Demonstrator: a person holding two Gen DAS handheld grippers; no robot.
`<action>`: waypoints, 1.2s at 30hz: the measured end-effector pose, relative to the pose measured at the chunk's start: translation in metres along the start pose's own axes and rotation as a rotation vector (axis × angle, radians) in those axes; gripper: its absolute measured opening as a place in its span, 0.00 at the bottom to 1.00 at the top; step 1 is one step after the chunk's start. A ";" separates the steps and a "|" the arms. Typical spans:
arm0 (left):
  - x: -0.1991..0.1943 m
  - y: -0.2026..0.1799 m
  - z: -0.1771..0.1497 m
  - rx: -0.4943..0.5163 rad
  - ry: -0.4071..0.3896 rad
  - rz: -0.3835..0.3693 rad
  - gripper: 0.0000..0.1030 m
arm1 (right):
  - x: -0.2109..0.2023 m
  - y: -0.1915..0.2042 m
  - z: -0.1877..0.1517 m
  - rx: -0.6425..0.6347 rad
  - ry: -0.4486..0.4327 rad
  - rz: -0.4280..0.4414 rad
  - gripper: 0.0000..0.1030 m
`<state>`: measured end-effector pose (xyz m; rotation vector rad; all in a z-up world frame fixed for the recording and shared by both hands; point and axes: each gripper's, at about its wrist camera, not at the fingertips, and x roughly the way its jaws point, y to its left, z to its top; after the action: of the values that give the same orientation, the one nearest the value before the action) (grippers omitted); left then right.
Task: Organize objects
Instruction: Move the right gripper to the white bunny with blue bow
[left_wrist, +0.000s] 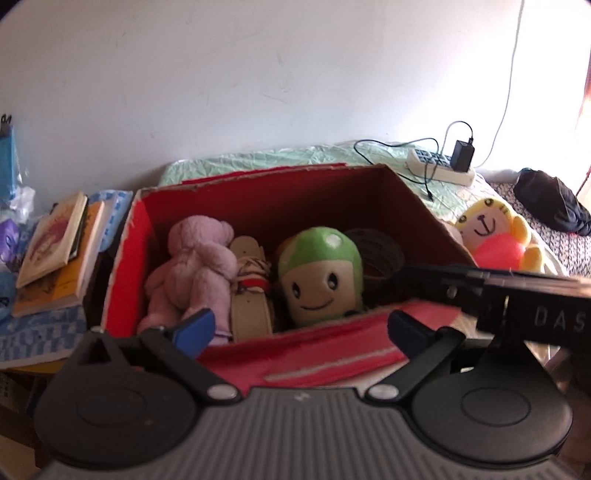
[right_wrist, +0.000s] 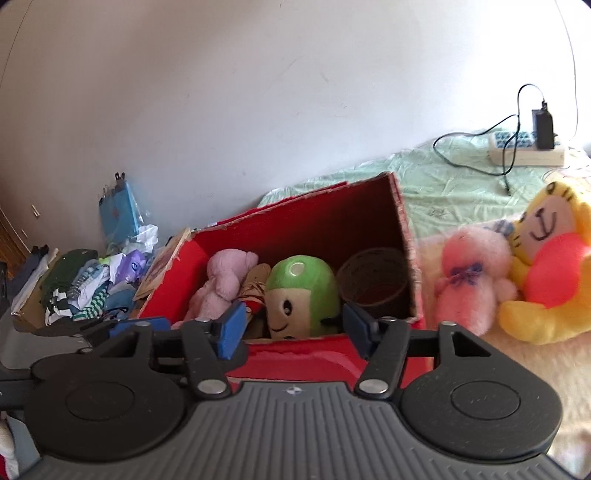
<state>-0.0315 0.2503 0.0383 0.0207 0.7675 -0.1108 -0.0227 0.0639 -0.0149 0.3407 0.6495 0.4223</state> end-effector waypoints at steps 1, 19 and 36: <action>-0.001 -0.004 -0.002 0.003 0.008 0.001 0.97 | -0.004 -0.001 -0.002 0.006 -0.001 -0.005 0.55; 0.028 -0.125 -0.026 0.039 0.205 -0.193 0.97 | -0.065 -0.110 -0.039 0.312 0.157 -0.064 0.53; 0.059 -0.239 -0.030 0.082 0.328 -0.233 0.99 | -0.113 -0.209 -0.049 0.423 0.166 -0.146 0.52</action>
<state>-0.0359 0.0093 -0.0190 0.0274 1.0918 -0.3670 -0.0790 -0.1619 -0.0836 0.6599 0.9219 0.1707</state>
